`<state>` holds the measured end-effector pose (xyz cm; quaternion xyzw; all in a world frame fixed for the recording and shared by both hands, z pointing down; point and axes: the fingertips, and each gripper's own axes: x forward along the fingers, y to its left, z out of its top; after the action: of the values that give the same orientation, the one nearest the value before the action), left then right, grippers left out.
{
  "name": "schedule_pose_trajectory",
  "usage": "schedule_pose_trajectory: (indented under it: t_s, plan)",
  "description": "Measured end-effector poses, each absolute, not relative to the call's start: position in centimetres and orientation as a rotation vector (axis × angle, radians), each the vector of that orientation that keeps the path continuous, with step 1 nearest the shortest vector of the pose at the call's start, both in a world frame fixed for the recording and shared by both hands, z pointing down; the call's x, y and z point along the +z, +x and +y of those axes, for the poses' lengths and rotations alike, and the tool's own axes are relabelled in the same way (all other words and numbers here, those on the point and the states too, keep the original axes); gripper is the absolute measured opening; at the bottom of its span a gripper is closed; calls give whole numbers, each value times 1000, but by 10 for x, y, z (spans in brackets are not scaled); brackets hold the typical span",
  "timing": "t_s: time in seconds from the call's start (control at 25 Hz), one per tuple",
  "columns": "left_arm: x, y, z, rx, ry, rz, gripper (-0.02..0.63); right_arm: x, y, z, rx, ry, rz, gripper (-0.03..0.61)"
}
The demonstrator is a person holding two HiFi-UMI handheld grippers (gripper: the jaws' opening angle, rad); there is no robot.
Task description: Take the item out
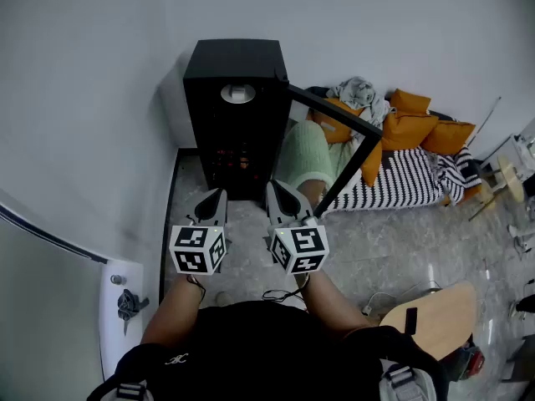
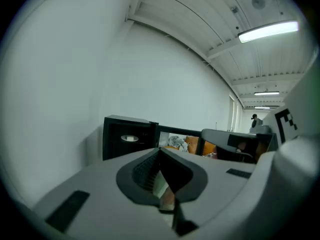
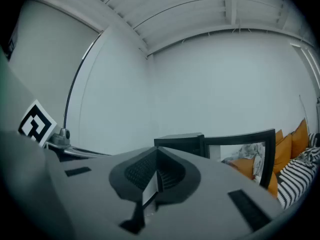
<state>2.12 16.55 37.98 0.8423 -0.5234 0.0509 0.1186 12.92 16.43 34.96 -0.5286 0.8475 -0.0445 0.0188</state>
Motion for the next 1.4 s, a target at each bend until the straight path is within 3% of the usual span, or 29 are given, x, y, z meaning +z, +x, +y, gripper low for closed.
schedule_pose_trajectory:
  t_s: [1.4]
  plan:
    - [384,-45,125,134,2518,-1363,9,367,63,131,-229,-1798,2482,8]
